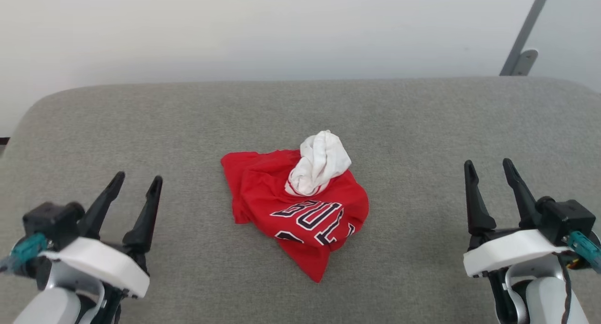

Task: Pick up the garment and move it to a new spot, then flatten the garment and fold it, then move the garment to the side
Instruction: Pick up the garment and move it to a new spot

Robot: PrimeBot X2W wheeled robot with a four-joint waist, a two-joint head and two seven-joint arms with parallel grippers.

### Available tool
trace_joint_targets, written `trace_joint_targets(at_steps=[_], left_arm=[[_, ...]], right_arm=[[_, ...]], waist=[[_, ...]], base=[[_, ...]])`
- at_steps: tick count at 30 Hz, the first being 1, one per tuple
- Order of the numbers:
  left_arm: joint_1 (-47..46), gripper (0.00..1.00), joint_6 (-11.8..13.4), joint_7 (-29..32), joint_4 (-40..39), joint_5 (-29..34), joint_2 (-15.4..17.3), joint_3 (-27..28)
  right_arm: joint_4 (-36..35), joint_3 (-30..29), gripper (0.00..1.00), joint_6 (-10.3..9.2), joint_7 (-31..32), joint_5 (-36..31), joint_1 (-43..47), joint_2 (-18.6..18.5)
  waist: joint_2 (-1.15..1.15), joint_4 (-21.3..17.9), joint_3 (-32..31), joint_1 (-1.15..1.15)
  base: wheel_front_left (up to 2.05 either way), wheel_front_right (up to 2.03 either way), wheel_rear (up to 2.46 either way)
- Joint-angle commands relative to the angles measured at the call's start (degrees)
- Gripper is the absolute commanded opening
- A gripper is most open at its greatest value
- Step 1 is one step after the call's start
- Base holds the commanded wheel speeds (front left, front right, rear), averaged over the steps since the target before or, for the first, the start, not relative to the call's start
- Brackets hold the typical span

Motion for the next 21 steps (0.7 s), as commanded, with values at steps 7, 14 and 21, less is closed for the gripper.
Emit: trace_joint_targets(at_steps=[7,14,21], left_arm=[[5.6,1.0,0.8,-4.5,1.5,0.7,-1.5,2.3],[9.5,1.0,0.9,-5.6,1.6,2.4,-3.9,6.0],[15.0,1.0,-1.2,-5.7,-0.8,8.7,-9.8,14.1]], right_arm=[[-0.9,-0.6,1.0,0.0,0.8,-0.2,2.4,0.0],[-1.3,-0.6,1.0,0.0,0.3,0.2,3.7,0.0],[-1.2,-0.7,1.0,0.0,-0.1,0.5,5.3,0.0]], waist=[[0.0,2.0,-1.9,0.0],[0.0,2.4,-2.8,0.0],[0.0,2.3,-3.5,0.0]], base=[[0.0,0.0,0.0],[0.0,0.0,0.0],[0.0,0.0,0.0]])
